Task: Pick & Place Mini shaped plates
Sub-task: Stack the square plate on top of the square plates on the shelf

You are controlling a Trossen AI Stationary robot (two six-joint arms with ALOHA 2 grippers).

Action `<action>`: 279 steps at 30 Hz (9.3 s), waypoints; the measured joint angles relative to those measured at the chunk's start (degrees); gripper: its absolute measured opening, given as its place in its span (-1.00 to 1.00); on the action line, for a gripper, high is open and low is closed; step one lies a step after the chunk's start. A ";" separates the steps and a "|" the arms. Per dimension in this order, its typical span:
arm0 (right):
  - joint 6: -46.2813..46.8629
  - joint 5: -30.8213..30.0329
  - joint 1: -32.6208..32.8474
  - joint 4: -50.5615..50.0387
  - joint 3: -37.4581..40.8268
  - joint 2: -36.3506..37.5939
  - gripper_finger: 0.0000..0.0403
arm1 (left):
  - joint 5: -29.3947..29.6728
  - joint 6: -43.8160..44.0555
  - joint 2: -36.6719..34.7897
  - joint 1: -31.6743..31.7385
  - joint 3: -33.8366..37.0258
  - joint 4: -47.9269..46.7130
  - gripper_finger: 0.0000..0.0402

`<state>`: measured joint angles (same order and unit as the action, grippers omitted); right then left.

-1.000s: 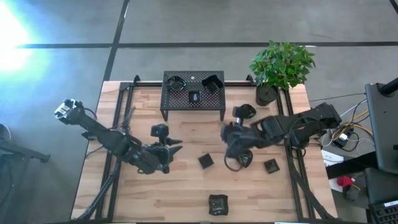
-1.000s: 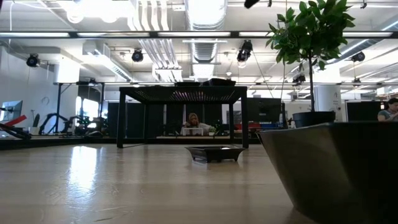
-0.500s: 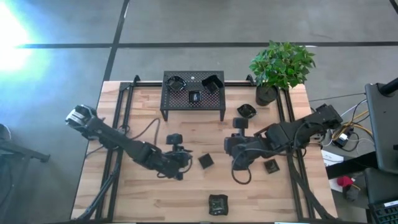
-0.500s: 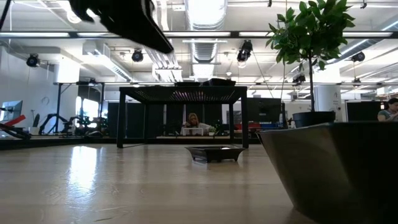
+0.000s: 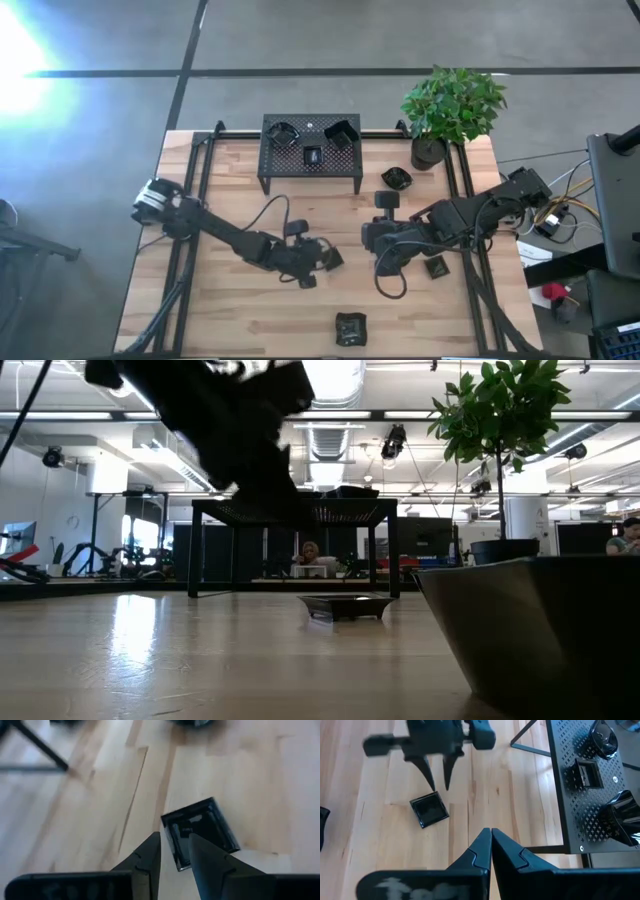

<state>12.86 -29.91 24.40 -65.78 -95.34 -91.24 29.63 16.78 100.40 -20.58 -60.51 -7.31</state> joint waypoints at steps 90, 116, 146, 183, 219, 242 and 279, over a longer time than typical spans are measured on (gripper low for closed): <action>0.00 -0.13 -0.07 0.00 0.01 -0.04 -0.96 | -11.16 20.34 8.87 5.33 1.75 10.29 -0.99; -0.02 -0.24 -0.07 0.11 0.01 -0.04 -0.96 | -12.30 9.49 -18.34 7.57 1.77 -6.13 -1.00; 4.25 -1.73 -0.04 1.07 0.01 -0.04 -0.96 | -44.67 -22.48 -18.08 46.28 -21.89 -32.35 -1.00; 5.18 -3.26 -0.04 2.21 0.01 -0.02 -0.96 | -56.52 -33.32 -0.13 61.52 -32.98 -40.32 -1.00; 5.16 -3.28 -0.07 2.23 0.01 -0.02 -0.96 | -45.67 -36.38 0.94 58.75 -34.66 -35.82 -0.74; 5.14 -4.79 -0.07 2.21 0.01 -0.02 -0.96 | -40.41 -38.46 -0.48 56.96 -34.45 -39.61 -0.74; 5.11 -4.79 -0.17 2.32 0.01 -0.02 -0.96 | -33.11 -36.75 -3.67 54.05 -32.24 -44.71 -0.74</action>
<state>17.97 -34.70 24.23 -63.46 -95.33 -91.26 -3.49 -19.97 96.73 33.47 -92.75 -52.02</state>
